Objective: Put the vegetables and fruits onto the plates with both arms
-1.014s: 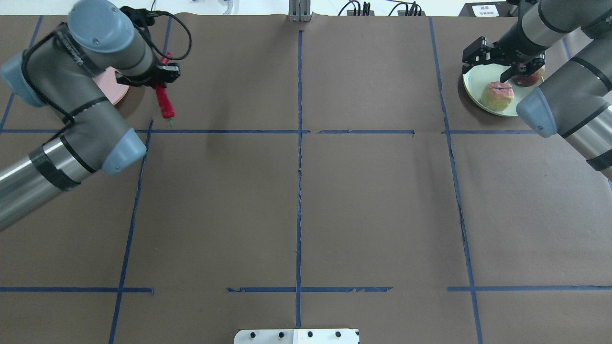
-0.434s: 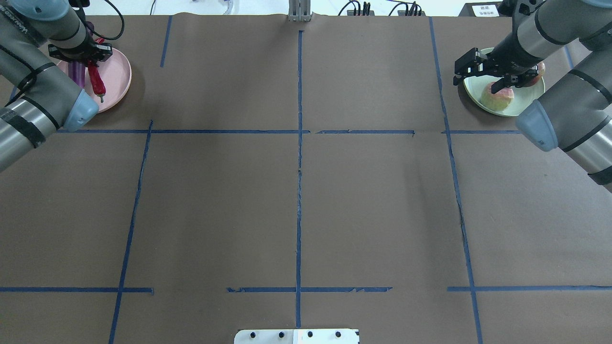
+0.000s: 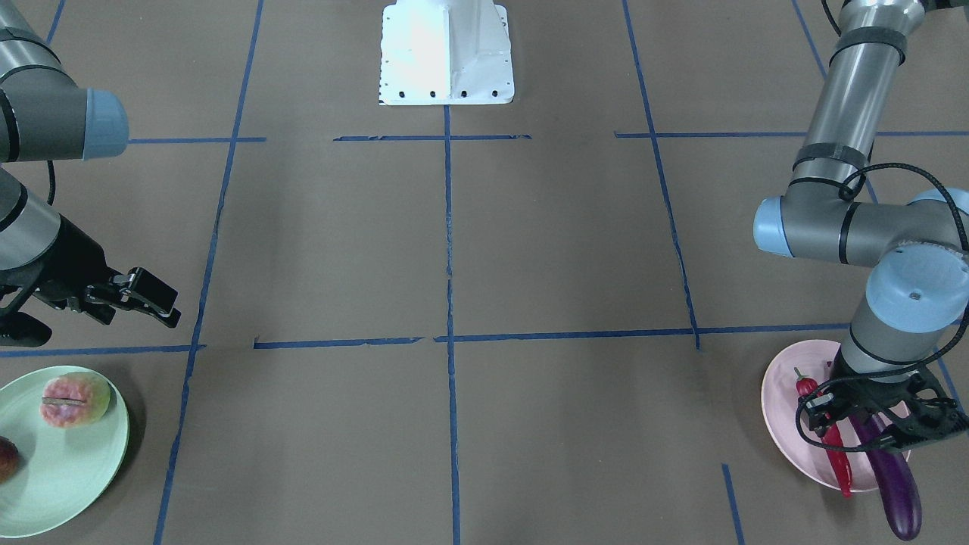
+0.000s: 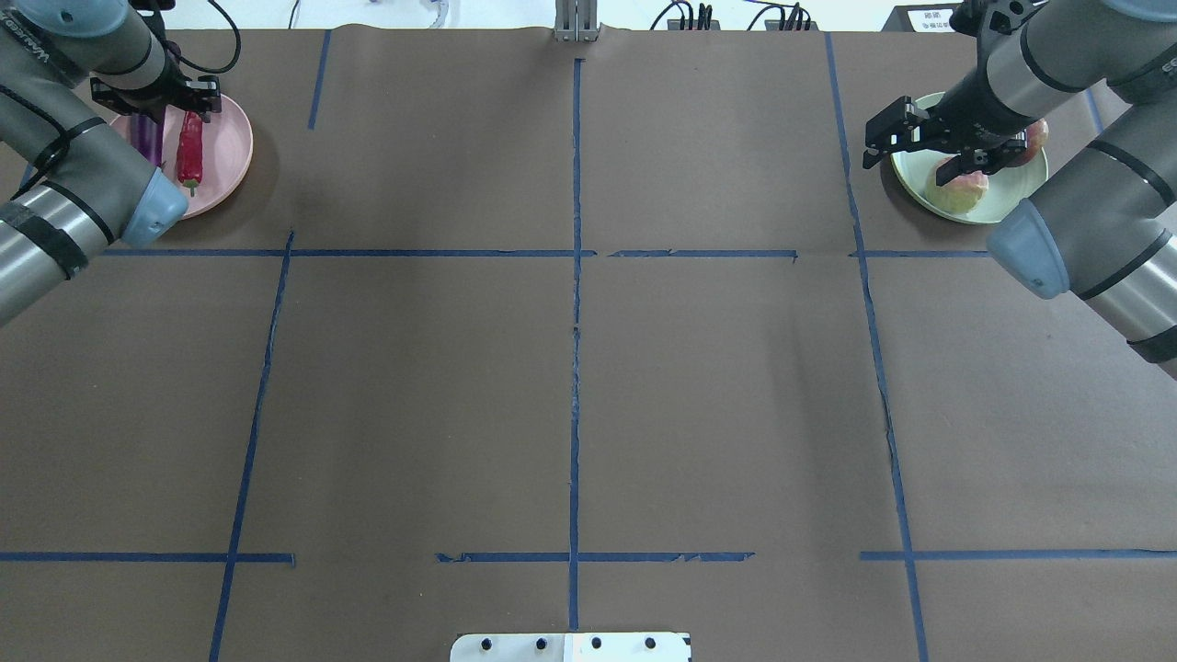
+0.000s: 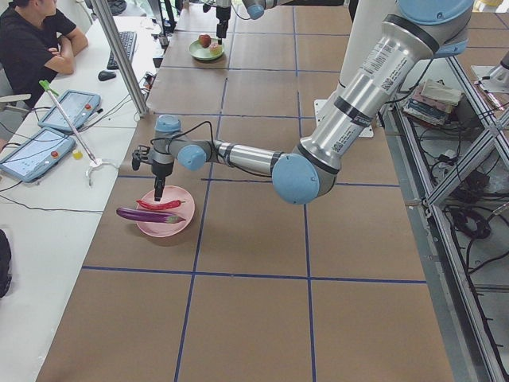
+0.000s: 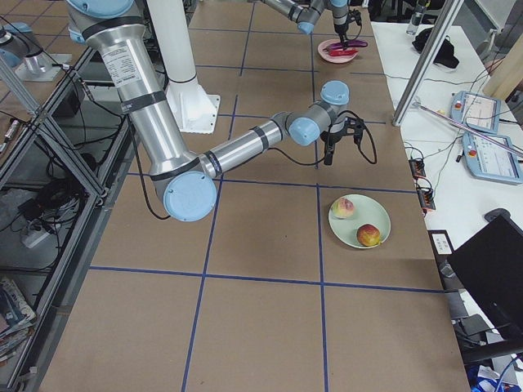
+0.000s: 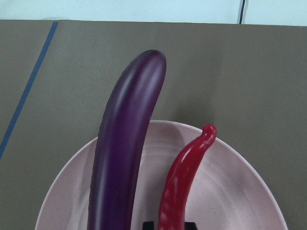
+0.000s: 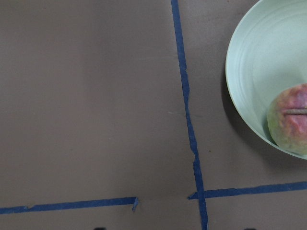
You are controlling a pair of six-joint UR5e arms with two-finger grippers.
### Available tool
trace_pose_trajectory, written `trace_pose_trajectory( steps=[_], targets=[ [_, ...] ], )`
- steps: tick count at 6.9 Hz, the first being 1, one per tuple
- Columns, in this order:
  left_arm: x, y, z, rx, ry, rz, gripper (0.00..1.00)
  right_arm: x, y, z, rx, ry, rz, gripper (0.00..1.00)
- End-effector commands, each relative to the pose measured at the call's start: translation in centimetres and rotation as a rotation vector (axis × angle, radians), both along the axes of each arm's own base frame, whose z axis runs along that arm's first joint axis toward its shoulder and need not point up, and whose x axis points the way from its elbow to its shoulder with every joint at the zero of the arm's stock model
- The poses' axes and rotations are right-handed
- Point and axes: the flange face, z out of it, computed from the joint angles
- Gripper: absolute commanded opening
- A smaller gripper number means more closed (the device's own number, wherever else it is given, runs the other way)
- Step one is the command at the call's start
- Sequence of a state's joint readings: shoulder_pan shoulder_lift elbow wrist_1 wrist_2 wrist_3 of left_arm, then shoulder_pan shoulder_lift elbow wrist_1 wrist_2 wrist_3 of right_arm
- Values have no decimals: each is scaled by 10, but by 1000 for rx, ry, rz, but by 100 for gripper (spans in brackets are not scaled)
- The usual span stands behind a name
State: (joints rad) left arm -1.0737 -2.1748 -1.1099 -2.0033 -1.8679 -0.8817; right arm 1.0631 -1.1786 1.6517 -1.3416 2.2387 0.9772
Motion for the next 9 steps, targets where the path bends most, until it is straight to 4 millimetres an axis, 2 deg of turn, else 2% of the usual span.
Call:
trace_pose_trajectory(
  steps=[1, 2, 3, 5, 6, 7, 8, 9],
  targets=[
    [-34, 43, -19, 23, 145, 87, 100, 42, 4, -6, -44, 29, 39, 100],
    [-78, 66, -3, 83, 165, 211, 100, 74, 4, 8, -25, 71, 20, 100],
    [-118, 84, 31, 143, 161, 344, 100, 111, 8, 33, 22, 128, -40, 100],
    [-221, 113, 84, 222, 181, 441, 100, 200, 38, 79, 81, 209, -129, 100],
    [-257, 123, 104, 227, 150, 479, 100, 238, 55, 99, 100, 234, -170, 100],
    [-307, 131, 114, 220, 154, 502, 100, 256, 72, 126, 99, 229, -223, 100],
    [-349, 141, 115, 194, 157, 511, 100, 274, 95, 152, 100, 178, -249, 100],
    [-362, 162, 113, 164, 162, 515, 100, 282, 112, 157, 98, 141, -245, 100]
  ],
)
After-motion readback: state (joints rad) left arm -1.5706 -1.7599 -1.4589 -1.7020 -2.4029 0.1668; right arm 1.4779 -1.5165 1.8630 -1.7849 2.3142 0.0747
